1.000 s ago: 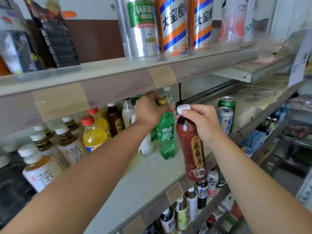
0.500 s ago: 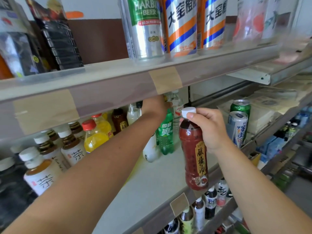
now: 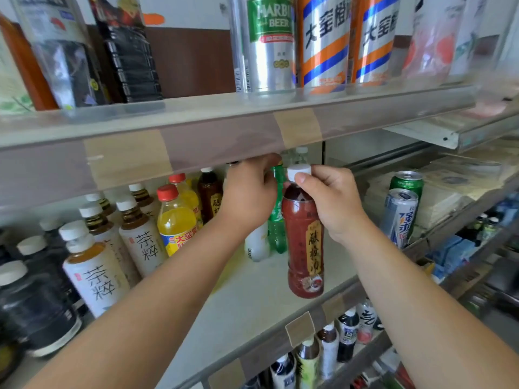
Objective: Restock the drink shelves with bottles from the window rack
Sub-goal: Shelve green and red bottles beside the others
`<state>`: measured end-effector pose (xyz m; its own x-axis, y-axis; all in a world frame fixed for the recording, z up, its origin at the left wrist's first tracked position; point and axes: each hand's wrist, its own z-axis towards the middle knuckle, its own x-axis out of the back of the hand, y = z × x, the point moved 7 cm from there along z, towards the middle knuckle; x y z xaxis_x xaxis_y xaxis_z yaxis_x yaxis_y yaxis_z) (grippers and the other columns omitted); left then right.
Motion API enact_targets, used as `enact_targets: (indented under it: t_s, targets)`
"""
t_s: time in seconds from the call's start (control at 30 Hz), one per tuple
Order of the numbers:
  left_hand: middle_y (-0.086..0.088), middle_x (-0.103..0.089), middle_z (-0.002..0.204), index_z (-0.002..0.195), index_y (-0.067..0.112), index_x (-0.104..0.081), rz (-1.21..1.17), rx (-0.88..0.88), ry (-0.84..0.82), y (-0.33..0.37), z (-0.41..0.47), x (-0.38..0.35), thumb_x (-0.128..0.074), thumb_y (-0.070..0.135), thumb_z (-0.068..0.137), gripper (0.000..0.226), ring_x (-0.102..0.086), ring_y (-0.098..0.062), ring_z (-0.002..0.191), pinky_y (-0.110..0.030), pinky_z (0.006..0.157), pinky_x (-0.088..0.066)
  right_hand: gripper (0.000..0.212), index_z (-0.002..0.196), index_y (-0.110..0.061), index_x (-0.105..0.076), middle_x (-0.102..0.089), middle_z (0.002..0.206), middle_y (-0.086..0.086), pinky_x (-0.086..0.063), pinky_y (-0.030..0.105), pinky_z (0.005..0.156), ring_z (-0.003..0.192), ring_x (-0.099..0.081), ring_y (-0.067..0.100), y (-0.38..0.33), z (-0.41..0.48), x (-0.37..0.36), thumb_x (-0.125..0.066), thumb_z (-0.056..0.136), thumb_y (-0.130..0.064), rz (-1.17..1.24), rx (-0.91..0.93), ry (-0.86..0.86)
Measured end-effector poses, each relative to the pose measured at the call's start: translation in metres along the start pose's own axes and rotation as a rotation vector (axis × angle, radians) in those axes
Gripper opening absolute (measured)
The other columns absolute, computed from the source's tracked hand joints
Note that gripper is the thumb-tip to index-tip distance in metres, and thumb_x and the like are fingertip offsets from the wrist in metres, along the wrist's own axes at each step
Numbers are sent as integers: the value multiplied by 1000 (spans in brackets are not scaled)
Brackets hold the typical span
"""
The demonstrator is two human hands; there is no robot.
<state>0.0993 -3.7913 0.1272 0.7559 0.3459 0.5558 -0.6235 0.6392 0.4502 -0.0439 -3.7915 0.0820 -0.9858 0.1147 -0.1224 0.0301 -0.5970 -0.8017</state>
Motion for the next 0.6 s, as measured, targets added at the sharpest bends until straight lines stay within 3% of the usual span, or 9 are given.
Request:
enact_targets:
  t_s: [0.07,0.13,0.2,0.27,0.37,0.43,0.53,0.6]
  targets:
    - [7,-73,102,109,15,-71,-247,63,-61,-3,-8,13,-43,-13,86,46,-67,0,98,-21,86,-54,15,69,-26,-78,-73,68,-6,-52,23,62,64,-67,9,-3,5,-13,-67,78,-25,-12,-1,-19]
    - [19,-71,91,95,28,-69,-392,100,-103,-9,-14,24,-42,-15,87,51,-67,9,89,-11,77,-50,15,71,-35,-79,-75,72,-8,-54,27,69,70,-70,8,-5,10,-29,-68,80,-28,-54,2,-72]
    - [12,-75,93,95,27,-73,-385,131,-95,-18,-16,36,-50,-3,91,38,-70,-2,96,-26,84,-55,20,75,-40,-78,-77,78,-11,-53,29,74,75,-71,7,-8,13,-46,-69,86,-26,-97,33,-138]
    - [0,-76,103,103,16,-74,-346,172,-71,-30,-17,46,-55,13,92,22,-69,-15,103,-44,93,-55,25,77,-44,-77,-77,80,-13,-53,28,75,77,-72,6,-9,14,-62,-68,91,-24,-138,55,-197]
    - [8,-73,104,101,22,-71,-315,256,-42,-42,-17,60,-61,20,95,12,-67,-11,104,-40,97,-54,28,77,-48,-74,-75,81,-21,-52,24,74,78,-70,-2,-7,17,-78,-64,95,-29,-232,60,-273]
    - [9,-72,103,99,29,-68,-357,273,-73,-48,-14,65,-66,23,94,9,-68,-12,104,-38,96,-56,23,81,-46,-70,-72,82,-28,-48,13,72,80,-66,-11,-5,17,-87,-60,98,-33,-318,53,-332]
    - [9,-68,110,114,29,-62,-476,369,-277,-55,-12,57,-67,24,94,21,-65,-6,101,-25,88,-55,15,92,-43,-64,-63,84,-32,-42,3,66,78,-57,-20,-4,15,-98,-54,100,-35,-428,90,-411]
    - [8,-63,117,123,26,-57,-409,415,-430,-59,-9,49,-64,23,96,28,-59,2,100,-21,91,-49,19,106,-34,-68,-66,93,-24,-48,9,73,84,-59,-14,-3,12,-102,-51,100,-39,-484,130,-426]
